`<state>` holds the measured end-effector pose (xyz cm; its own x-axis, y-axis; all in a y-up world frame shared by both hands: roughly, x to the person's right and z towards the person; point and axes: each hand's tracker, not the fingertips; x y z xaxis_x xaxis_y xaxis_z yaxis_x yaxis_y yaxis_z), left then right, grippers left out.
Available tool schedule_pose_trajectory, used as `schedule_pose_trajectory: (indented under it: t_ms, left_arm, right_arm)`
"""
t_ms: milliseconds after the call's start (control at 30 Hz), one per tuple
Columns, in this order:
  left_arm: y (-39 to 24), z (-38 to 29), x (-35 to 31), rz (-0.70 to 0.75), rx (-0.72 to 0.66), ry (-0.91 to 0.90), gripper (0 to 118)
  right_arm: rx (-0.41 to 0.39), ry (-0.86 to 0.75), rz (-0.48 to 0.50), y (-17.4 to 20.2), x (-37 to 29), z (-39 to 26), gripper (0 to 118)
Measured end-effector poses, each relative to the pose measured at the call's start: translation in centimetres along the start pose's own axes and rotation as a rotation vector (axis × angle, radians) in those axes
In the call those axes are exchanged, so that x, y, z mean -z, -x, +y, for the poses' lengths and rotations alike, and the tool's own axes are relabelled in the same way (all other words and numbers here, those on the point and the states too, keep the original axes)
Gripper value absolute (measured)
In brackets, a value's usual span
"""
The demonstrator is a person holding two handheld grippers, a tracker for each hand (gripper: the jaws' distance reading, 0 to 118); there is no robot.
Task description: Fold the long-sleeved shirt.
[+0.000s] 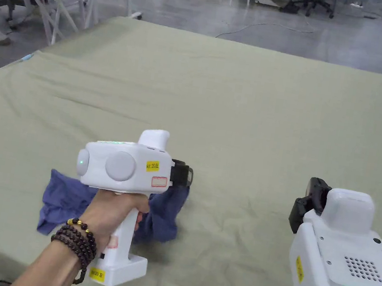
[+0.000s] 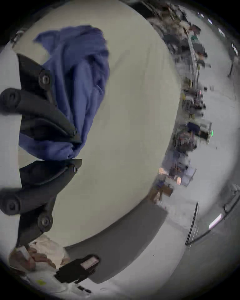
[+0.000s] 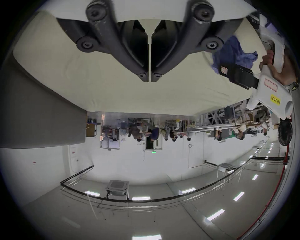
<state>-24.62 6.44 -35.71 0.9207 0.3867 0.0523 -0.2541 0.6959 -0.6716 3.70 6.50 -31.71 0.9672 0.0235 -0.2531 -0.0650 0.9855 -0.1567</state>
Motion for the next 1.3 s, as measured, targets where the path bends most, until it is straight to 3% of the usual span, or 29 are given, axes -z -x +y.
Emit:
schedule_pose_trajectory:
  t_ms: [267, 400, 533, 567, 600, 633, 667, 700, 833, 933, 1000, 1033, 1067, 1133, 1167, 1300]
  left_arm:
    - [-16.1, -0.6, 14.1, -0.348, 0.128, 0.134, 17]
    - [-24.2, -3.4, 18.9, -0.458, 0.176, 0.207, 17]
    - [-27.5, -5.9, 20.6, -0.468, 0.217, 0.254, 17]
    - [-27.6, -6.5, 20.3, -0.438, 0.219, 0.244, 22]
    - [-27.2, -6.7, 20.1, -0.428, 0.224, 0.233, 37]
    - [-26.4, -6.9, 19.9, -0.438, 0.223, 0.207, 80]
    - [-25.5, -6.7, 19.3, -0.447, 0.208, 0.164, 110]
    - [-24.7, -6.5, 18.2, -0.433, 0.193, 0.133, 118]
    - [-19.9, -4.8, 11.7, -0.396, 0.159, -0.034, 117]
    - [-16.8, -5.2, 5.7, -0.202, 0.24, -0.164, 116]
    - [-15.4, -7.1, 1.2, -0.079, 0.332, -0.233, 114]
    - [-14.6, -8.2, -0.9, 0.011, 0.362, -0.277, 101]
    - [-14.1, -9.0, -2.4, 0.097, 0.382, -0.302, 79]
    - [-11.2, -11.2, -1.9, 0.238, 0.378, -0.335, 1]
    - [-10.4, -12.0, -2.9, 0.222, 0.364, -0.398, 1]
    - [-9.2, -12.7, -5.2, 0.167, 0.269, -0.32, 1]
  right_arm:
    - [0.022, -0.026, -0.235, -9.6, -3.9, 0.6, 0]
    - [0.014, -0.003, -0.369, -14.3, -5.8, 0.6, 0]
    - [0.03, 0.038, -0.407, -16.7, -6.5, 0.0, 0]
    - [0.029, 0.047, -0.41, -17.0, -6.6, -0.2, 0]
    - [0.026, 0.055, -0.413, -17.1, -6.6, -0.3, 0]
    - [0.025, 0.06, -0.412, -17.1, -6.6, -0.5, 0]
    - [0.023, 0.066, -0.403, -17.1, -6.7, -0.6, 0]
    - [0.02, 0.069, -0.393, -17.0, -6.8, -0.6, 0]
    - [-0.013, 0.069, -0.35, -16.0, -7.1, -0.6, 0]
    - [-0.023, 0.091, -0.291, -14.8, -7.2, -0.6, 0]
    - [-0.02, 0.074, -0.295, -13.7, -7.1, -0.8, 0]
    - [-0.018, 0.067, -0.299, -13.3, -7.0, -1.0, 0]
    - [-0.016, 0.064, -0.297, -12.9, -6.9, -1.1, 0]
    - [-0.01, 0.059, -0.291, -12.3, -6.7, -1.2, 0]
    - [-0.003, 0.058, -0.288, -12.1, -6.4, -1.3, 0]
    - [0.021, 0.067, -0.277, -11.6, -6.2, -1.2, 0]
